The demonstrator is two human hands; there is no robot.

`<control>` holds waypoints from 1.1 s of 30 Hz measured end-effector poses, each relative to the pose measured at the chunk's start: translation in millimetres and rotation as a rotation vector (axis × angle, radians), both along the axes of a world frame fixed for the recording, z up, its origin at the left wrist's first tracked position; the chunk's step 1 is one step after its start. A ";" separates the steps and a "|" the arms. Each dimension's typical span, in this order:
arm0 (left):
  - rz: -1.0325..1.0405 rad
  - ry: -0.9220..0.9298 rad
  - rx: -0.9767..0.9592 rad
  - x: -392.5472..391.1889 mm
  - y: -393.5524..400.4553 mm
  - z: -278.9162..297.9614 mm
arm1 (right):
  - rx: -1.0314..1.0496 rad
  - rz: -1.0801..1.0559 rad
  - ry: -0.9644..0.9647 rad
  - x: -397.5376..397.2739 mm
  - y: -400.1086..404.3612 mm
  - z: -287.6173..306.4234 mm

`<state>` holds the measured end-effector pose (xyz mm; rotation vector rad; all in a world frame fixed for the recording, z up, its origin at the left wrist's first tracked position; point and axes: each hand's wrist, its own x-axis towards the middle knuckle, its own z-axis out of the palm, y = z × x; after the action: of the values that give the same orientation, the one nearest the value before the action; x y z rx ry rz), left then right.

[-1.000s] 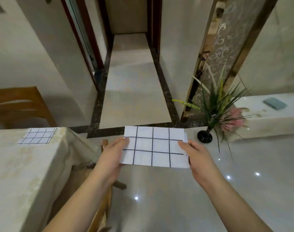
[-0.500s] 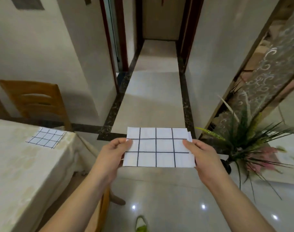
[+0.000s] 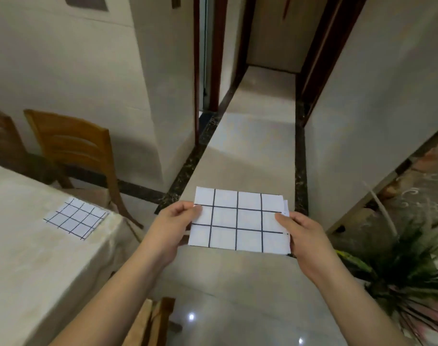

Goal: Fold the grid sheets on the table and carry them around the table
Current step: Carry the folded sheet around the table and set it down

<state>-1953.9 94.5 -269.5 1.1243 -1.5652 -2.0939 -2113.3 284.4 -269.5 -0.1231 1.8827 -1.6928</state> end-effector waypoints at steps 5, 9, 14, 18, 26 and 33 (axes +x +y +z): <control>0.095 -0.026 0.023 -20.3 -25.3 -12.3 | 0.007 0.085 -0.022 -40.0 -42.9 -12.6; 0.200 -0.081 0.050 -43.9 -50.4 -21.8 | -0.012 0.200 -0.077 -79.2 -85.4 -25.1; 0.318 -0.131 0.038 -84.0 -70.9 -23.1 | -0.033 0.342 -0.092 -140.4 -129.4 -20.9; 0.462 -0.138 0.020 -112.9 -81.1 -16.2 | -0.039 0.455 -0.107 -177.8 -162.2 -15.6; 0.703 -0.166 0.029 -114.0 -102.5 -26.6 | 0.010 0.670 -0.115 -192.2 -234.0 -23.3; 0.879 -0.122 0.069 -75.7 -143.4 -48.0 | 0.068 0.883 -0.087 -163.4 -318.9 -42.1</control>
<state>-2029.6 -49.0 -317.5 1.6009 -0.7834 -1.4924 -2276.6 -34.5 -311.6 -0.7213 1.4731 -0.9997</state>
